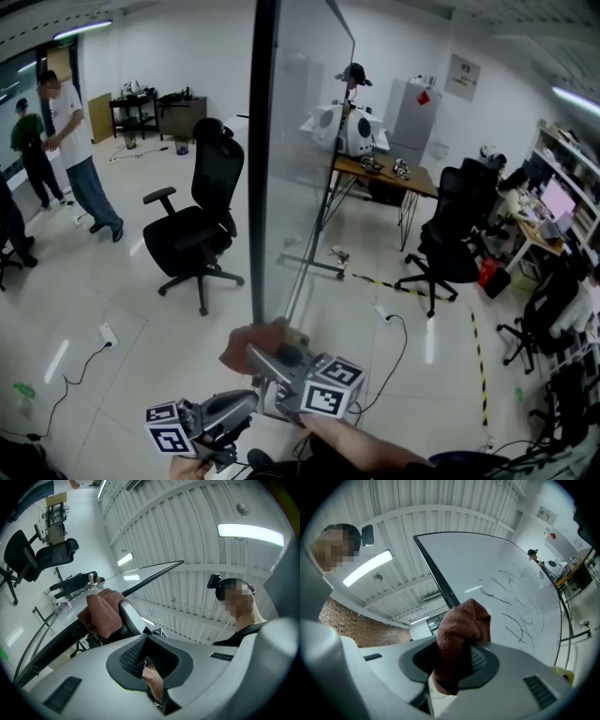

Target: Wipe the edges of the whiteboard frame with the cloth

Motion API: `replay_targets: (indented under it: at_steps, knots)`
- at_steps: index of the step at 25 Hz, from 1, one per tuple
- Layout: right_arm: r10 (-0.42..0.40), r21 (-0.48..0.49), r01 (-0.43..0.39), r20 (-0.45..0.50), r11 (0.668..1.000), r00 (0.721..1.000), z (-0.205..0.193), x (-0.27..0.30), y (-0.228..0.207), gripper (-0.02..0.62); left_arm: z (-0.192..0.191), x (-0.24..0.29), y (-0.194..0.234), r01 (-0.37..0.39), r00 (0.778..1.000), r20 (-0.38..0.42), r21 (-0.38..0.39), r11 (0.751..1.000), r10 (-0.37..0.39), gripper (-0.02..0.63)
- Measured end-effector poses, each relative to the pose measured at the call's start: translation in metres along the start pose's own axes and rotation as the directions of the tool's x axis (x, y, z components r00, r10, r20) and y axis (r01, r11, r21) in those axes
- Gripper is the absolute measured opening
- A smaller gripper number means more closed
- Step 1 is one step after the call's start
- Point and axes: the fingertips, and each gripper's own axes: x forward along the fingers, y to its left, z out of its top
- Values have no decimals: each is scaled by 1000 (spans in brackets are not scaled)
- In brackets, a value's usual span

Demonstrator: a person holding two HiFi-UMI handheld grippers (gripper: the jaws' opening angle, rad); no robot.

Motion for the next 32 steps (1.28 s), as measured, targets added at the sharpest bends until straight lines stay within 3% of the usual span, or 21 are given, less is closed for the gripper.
replay_targets:
  at_steps: [6,15,21,32]
  knots:
    - [-11,-153,3,-50,988,999,10,0,9,109,9,14,-11,15,1000,-14,37,999,-14,-12]
    - [75,-82,-73,24,994,997,53,6,32,109,24,27,-27,39,999,-22,68,997,-38,-12]
    - [103,-147,-97,37,984,994,78,6,45,109,23,31,-29,42,999,-27,79,996,-40,-12]
    - [184,-128,-172,86,977,979,120,12,65,109,39,35,-38,43,999,8,76,996,-43,-12]
